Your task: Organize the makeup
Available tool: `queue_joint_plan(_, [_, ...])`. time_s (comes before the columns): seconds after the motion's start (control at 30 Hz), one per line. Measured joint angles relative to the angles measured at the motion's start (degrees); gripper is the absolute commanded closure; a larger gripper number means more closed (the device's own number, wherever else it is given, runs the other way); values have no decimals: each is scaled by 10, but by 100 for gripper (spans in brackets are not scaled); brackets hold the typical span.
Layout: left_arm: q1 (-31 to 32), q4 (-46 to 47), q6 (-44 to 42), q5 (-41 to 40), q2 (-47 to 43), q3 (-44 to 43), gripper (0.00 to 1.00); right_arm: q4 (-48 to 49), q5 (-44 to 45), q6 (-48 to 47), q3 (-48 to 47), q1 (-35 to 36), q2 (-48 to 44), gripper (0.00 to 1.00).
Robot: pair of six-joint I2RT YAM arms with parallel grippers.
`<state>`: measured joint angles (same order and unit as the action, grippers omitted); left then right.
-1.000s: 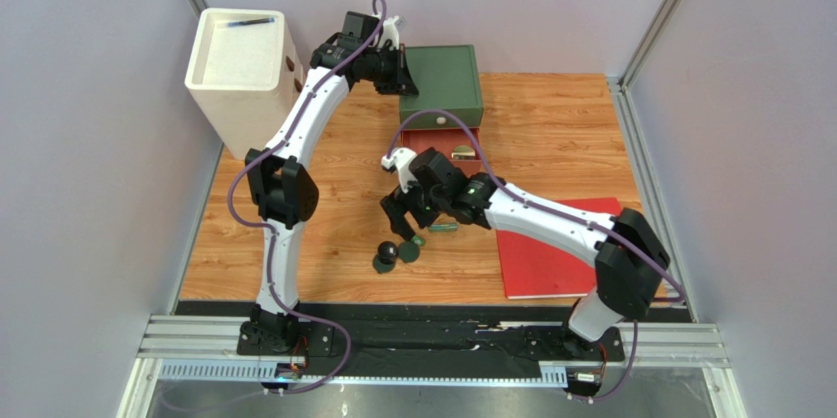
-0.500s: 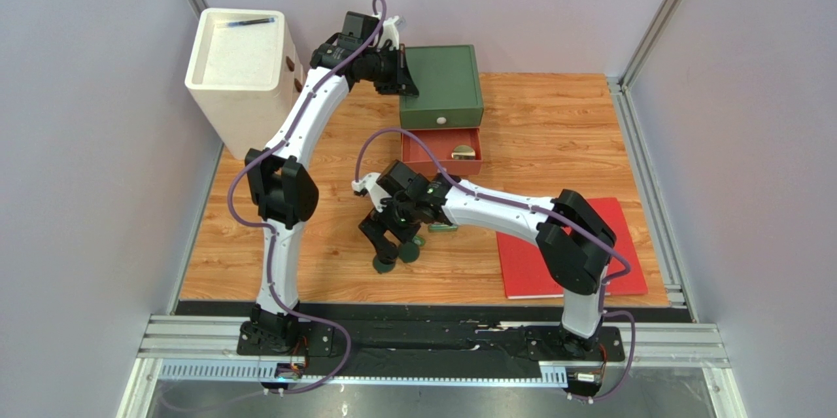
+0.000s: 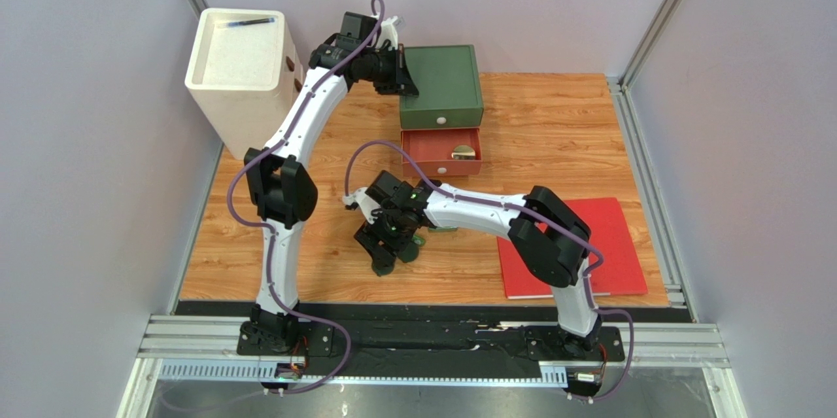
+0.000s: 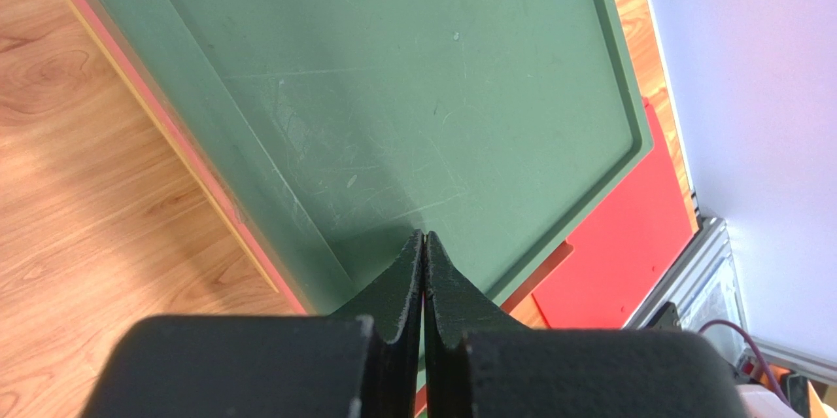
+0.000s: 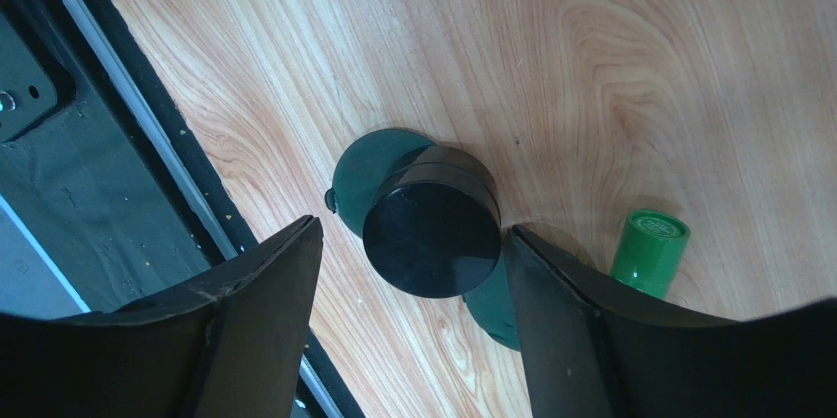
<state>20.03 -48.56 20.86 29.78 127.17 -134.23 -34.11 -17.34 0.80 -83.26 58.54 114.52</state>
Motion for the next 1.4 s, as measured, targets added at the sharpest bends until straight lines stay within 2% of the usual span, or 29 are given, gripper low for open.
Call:
queue_joint_plan(0.1, [-2, 4, 0, 5, -1, 5, 100, 1, 0, 0, 0, 2, 1, 37])
queue_joint_plan(0.3, [-3, 12, 0, 9, -5, 13, 100, 1, 3, 0, 0, 3, 4, 67])
queue_joint_plan(0.4, [-3, 13, 0, 10, -5, 14, 100, 0, 4, -1, 0, 3, 5, 76])
queue_joint_plan(0.5, [-3, 13, 0, 10, -5, 14, 100, -1, 6, -1, -1, 3, 5, 80])
queue_joint_plan(0.73, [-3, 16, 0, 10, -7, 19, 100, -19, 34, -3, -7, 3, -3, 81])
queue_joint_plan(1.0, [-3, 25, 0, 10, -12, 29, 100, -31, 94, -14, -40, -12, -70, 80])
queue_joint_plan(1.2, [-3, 26, 0, 10, -13, 30, 100, -18, 149, -24, -84, -68, -116, 79])
queue_joint_plan(1.4, [-3, 26, 0, 10, -13, 30, 100, 7, 207, -32, -90, -126, -142, 77])
